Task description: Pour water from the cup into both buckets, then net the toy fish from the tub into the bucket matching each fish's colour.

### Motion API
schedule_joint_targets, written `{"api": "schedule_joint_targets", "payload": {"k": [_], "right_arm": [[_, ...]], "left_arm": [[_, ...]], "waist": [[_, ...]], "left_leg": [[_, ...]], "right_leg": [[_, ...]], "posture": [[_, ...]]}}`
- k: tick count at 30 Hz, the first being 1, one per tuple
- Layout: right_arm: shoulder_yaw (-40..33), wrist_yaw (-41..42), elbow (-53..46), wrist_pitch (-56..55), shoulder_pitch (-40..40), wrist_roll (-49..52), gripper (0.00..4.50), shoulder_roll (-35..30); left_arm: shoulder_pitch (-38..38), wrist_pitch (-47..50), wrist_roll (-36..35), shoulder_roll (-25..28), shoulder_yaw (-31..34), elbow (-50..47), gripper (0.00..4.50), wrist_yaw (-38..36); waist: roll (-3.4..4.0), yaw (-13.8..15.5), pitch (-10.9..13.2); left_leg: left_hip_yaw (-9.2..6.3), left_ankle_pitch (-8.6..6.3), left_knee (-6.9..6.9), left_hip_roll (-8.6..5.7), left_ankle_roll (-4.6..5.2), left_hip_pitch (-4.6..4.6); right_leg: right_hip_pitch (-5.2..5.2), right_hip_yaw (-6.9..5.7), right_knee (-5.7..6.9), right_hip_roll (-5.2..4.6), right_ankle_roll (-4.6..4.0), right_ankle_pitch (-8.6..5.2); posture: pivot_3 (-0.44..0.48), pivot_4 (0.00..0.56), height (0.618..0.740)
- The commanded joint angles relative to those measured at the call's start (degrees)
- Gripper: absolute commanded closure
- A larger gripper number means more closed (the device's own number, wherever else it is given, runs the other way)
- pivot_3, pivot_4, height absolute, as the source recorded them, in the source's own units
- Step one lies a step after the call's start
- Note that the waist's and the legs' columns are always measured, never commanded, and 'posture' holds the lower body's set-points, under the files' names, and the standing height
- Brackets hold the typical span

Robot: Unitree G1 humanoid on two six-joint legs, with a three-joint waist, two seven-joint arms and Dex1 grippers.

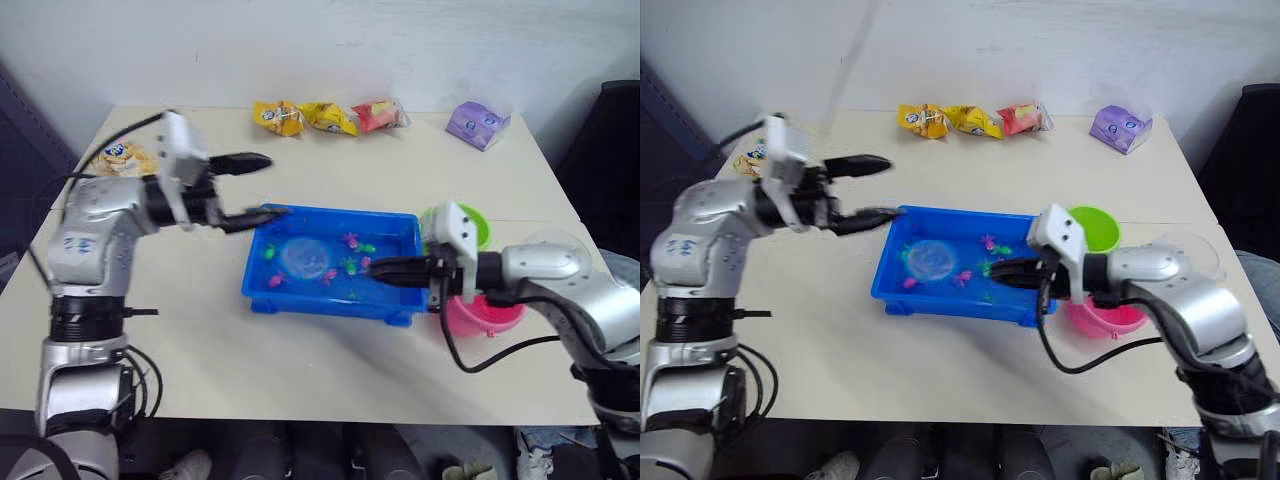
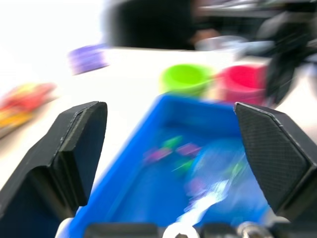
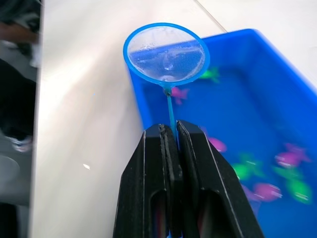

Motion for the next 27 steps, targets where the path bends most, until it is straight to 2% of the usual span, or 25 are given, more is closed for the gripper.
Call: {"api": "schedule_joint_targets", "payload": {"k": [1, 4, 7, 13, 19, 23, 27], "right_arm": [[-2.8, 2.2, 5.0, -5.9, -1.5, -4.9, 4.50, -3.6], [-2.3, 3.7, 9.7, -10.8, -2.9, -9.3, 4.50, -5.9], [1.3, 7.1, 12.2, -14.0, -4.3, -14.1, 4.50, -8.6], [4.6, 7.4, 11.7, -19.1, -6.1, -19.7, 4.50, -6.8], [6.3, 6.1, 13.9, -26.3, -6.0, -26.9, 4.50, -6.1], [7.0, 3.2, 17.1, -30.3, -8.3, -32.0, 4.50, -4.6], [7.3, 4.0, 18.0, -31.4, -8.6, -32.8, 4.50, -3.6]], "left_arm": [[5.7, -5.4, 0.7, 3.6, 2.5, 2.0, 0.06, -3.4], [10.6, -4.3, -1.8, 5.2, 4.2, 1.9, 0.06, -5.5], [15.4, -1.7, -5.3, 3.7, 6.4, -1.7, 0.06, -3.8], [20.9, 1.6, -8.5, 1.5, 5.5, -10.4, 0.06, -2.2], [21.9, 2.7, -8.9, 0.1, 5.3, -12.5, 0.06, 0.2], [20.8, 1.9, -8.1, 0.4, 4.7, -10.7, 0.06, -0.7], [20.5, 1.1, -7.6, 0.5, 3.7, -9.7, 0.06, -1.4]], "waist": [[0.00, 0.0, 0.0], [-0.01, 0.0, 0.0], [-0.01, 0.1, 0.0], [-0.01, 0.1, 0.0], [-0.01, 0.0, 0.0], [-0.01, -0.1, 0.0], [-0.01, 0.0, 0.0]], "left_leg": [[0.01, -0.01, -0.01, 0.00, 0.01, 0.00], [0.02, -0.01, -0.01, 0.00, 0.01, -0.01], [0.01, -0.01, -0.02, 0.00, 0.01, -0.01], [0.00, -0.02, -0.03, 0.00, 0.00, -0.01], [0.02, -0.01, -0.03, 0.00, -0.02, 0.01], [0.06, 0.00, -0.01, 0.00, -0.02, 0.02], [0.05, 0.01, -0.03, 0.00, -0.04, 0.04]], "right_leg": [[0.00, 0.00, -0.01, -0.01, 0.00, 0.00], [-0.01, 0.01, -0.03, -0.04, 0.00, 0.00], [-0.02, 0.01, -0.05, -0.06, -0.01, 0.00], [-0.01, 0.02, -0.04, -0.07, -0.01, 0.00], [-0.02, 0.03, 0.00, -0.05, -0.01, 0.00], [-0.02, 0.05, 0.00, -0.05, -0.01, 0.00], [-0.02, 0.04, 0.03, -0.04, -0.01, 0.00]], "posture": [[0.000, 0.150, 0.740], [0.000, 0.150, 0.740], [0.000, 0.150, 0.740], [0.000, 0.150, 0.740], [0.000, 0.150, 0.740], [0.000, 0.150, 0.740], [0.000, 0.150, 0.740]]}}
